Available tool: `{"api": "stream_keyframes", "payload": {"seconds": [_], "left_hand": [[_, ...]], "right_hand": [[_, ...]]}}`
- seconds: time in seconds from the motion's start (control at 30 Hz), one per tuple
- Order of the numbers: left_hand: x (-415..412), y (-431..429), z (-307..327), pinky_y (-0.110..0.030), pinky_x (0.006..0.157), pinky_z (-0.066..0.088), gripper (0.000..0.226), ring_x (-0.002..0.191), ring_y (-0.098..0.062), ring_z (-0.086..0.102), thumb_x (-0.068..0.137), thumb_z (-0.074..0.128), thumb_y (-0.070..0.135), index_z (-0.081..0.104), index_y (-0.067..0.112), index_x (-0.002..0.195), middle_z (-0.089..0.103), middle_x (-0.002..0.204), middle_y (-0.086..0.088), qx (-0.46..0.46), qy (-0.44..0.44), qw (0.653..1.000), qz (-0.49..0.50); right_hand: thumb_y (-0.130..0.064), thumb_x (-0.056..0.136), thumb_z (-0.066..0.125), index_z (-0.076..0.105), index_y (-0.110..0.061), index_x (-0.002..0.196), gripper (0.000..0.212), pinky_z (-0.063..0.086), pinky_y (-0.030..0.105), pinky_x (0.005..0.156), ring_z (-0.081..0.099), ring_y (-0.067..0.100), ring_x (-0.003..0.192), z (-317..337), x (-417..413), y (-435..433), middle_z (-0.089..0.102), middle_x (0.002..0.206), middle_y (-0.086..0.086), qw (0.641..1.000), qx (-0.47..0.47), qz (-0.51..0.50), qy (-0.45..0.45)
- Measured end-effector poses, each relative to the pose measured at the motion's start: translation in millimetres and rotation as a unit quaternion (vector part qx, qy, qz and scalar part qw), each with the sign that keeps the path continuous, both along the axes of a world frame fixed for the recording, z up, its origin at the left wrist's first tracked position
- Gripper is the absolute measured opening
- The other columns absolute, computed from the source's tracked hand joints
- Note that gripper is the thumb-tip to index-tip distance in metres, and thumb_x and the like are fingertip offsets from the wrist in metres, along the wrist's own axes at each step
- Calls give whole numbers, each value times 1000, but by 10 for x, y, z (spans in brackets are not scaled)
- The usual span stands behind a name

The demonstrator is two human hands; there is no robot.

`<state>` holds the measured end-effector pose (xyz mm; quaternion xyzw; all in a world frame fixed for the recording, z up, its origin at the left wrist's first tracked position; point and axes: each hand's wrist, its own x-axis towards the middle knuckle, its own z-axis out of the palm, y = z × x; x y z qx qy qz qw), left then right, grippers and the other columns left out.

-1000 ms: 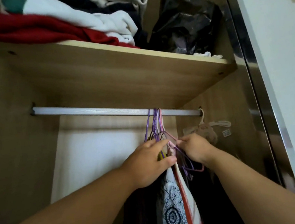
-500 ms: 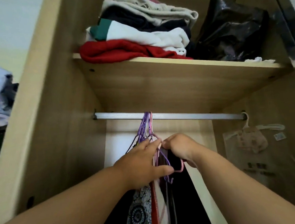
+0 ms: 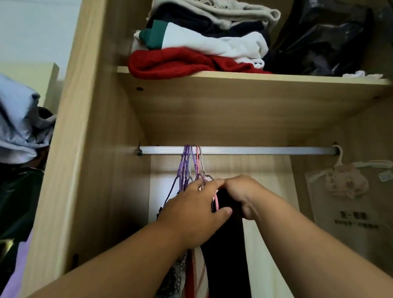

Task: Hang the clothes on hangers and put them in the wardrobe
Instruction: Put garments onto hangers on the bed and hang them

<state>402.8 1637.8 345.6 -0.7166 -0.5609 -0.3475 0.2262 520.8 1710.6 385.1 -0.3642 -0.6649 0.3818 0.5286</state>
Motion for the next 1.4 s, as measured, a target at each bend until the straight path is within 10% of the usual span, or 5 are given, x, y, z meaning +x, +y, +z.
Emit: {"api": "stream_keyframes", "payload": {"seconds": [0.37,0.47,0.87,1.13,1.4], "left_hand": [[71,39,28,-35,97,43,53,119,-21,48,78,56,38,46,24,128,46,134,1,-18,-29,999,-8],[94,40,19,-33,100,41,55,123,-21,45,79,56,35,45,20,131,44,136,-1,-31,-16,999,-11],[171,26,-39,-41,102,39,33,119,-33,42,82,47,17,50,7,113,43,126,-16,-56,25,998,-7],[421,-161,-30,-63,105,10,49,136,-39,20,81,48,32,38,28,129,29,143,-10,-64,109,990,-67],[760,-377,-433,-36,115,23,78,145,-20,14,87,51,32,6,28,151,5,159,-1,-92,78,951,-283]], "right_hand": [[-10,92,45,64,1,94,22,42,24,69,60,31,99,138,458,159,65,107,18,908,168,-271,-272],[-9,88,49,59,-2,65,26,38,23,54,57,33,77,94,689,27,61,73,15,902,189,-288,-262],[-7,89,44,63,4,81,24,43,31,64,62,33,84,289,776,-279,66,86,21,866,205,-369,-267],[-22,85,65,75,-28,85,12,42,13,54,61,-3,61,-444,1475,-1178,67,65,-22,860,227,-404,-212],[-30,85,65,70,-45,75,19,40,9,44,59,7,56,-995,2005,-2661,67,71,-23,847,175,-455,-211]]}}
